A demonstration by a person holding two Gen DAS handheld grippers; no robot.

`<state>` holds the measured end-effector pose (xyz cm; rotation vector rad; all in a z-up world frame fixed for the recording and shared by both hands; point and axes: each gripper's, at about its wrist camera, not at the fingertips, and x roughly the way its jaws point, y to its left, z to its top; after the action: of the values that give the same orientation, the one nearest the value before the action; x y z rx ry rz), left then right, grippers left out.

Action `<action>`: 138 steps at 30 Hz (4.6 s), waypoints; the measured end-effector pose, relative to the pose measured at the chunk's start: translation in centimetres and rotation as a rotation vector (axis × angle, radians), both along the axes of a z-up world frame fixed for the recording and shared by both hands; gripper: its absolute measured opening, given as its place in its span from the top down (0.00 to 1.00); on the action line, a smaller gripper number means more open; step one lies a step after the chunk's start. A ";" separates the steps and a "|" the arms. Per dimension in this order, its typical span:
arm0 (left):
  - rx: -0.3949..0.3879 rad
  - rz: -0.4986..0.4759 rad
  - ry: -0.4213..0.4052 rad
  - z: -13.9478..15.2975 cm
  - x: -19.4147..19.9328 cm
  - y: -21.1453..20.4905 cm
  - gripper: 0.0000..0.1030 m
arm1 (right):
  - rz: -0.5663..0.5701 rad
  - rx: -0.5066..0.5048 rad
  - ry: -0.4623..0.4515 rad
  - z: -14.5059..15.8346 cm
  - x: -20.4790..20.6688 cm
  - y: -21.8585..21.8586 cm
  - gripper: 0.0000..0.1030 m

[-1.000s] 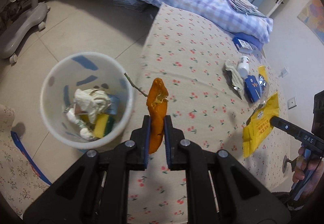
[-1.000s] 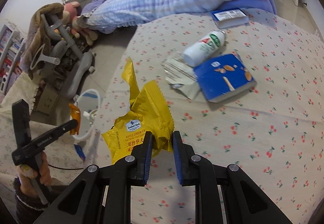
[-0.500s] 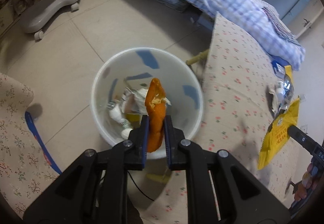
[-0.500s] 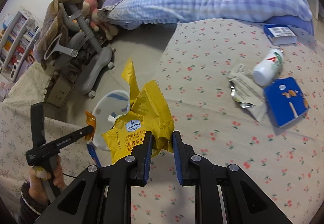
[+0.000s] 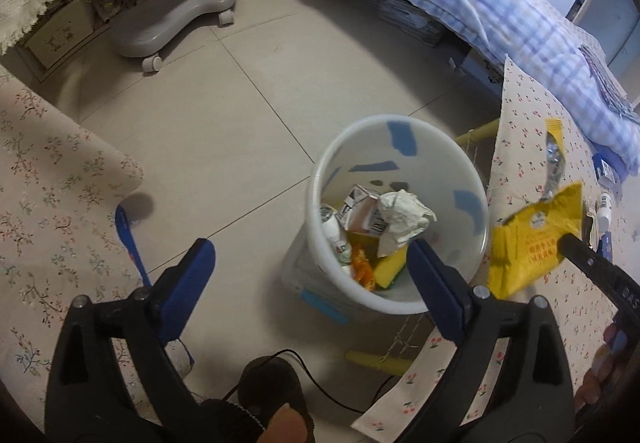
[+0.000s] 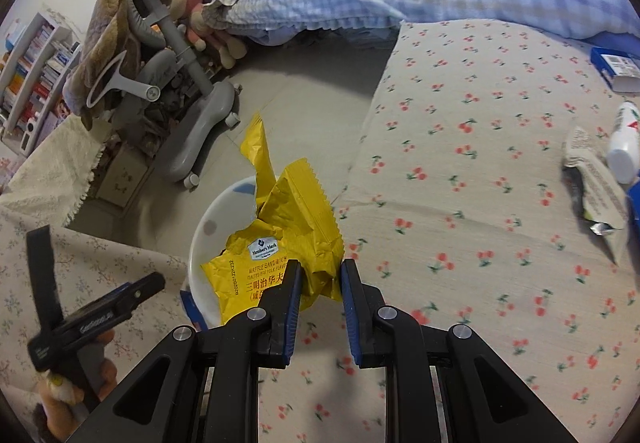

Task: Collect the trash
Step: 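Carry the orange wrapper and yellow packet over the white bin and release both, then move both open tools back toward the blue box and white bottle, then grasp the blue snack box with the right tool while the left tool grasps the white bottle, then drop the white bottle into the bin with the left tool while the right tool holds the box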

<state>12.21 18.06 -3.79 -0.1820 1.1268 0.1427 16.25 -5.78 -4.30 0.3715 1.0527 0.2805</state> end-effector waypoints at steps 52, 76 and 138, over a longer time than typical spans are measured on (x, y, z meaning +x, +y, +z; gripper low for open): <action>-0.056 -0.254 0.015 1.4 3.8 -17.6 0.03 | -0.708 -0.236 0.138 -1.8 -0.2 -25.3 0.11; -0.020 -0.318 0.016 0.9 4.0 -22.2 0.03 | -0.570 -0.450 0.206 -2.8 -2.6 -27.3 0.09; -0.097 -0.545 -0.047 3.0 2.5 -33.3 0.62 | -0.512 -0.145 0.068 3.3 -15.1 -35.8 0.29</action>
<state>14.72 -15.21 -0.79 0.0396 1.1005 -0.3990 1.12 -41.56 -1.01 0.5067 1.0010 -0.2667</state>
